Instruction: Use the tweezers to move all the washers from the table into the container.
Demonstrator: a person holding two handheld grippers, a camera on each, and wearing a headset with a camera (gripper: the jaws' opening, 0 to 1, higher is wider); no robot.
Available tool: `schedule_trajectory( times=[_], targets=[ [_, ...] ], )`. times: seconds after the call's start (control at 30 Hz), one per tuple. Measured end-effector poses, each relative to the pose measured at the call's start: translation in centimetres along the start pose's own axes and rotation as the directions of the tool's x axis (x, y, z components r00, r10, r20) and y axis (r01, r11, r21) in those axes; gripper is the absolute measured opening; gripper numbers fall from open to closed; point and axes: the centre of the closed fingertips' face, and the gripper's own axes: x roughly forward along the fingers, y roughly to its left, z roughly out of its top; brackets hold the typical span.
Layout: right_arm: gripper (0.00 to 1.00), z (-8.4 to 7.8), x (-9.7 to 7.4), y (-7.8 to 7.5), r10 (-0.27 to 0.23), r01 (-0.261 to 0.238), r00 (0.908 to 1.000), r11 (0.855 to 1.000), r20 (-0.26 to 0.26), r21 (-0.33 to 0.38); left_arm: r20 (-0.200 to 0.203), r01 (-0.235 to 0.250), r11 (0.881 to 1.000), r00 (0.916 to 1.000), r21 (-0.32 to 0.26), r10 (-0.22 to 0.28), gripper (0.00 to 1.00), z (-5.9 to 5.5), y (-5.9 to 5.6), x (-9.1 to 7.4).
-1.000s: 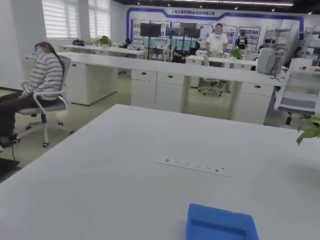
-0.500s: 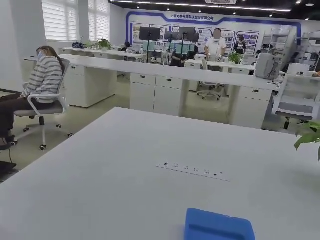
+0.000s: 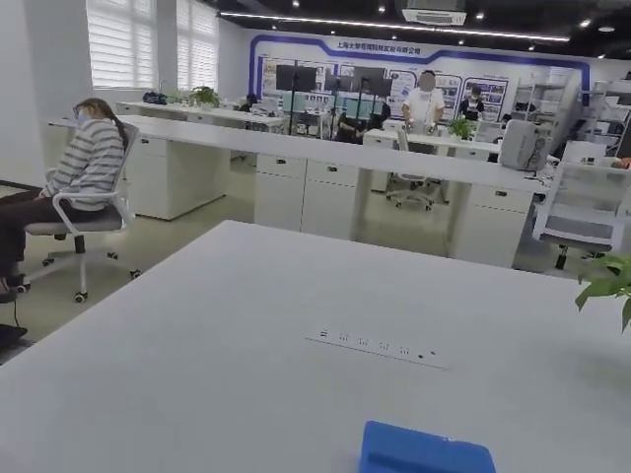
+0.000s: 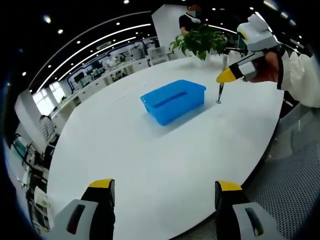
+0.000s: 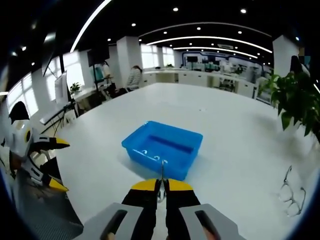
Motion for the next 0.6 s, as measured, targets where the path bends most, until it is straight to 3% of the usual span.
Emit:
schedule_trajectory(
  times=[0.6],
  targets=[
    [0.01,1.7,-1.0,-0.1,0.0,0.0,1.0,1.0,0.004,-0.023,0.026,-0.021,1.0,0.9994,-0.023,0.022,0.83,0.4,0.5,-0.3]
  ],
)
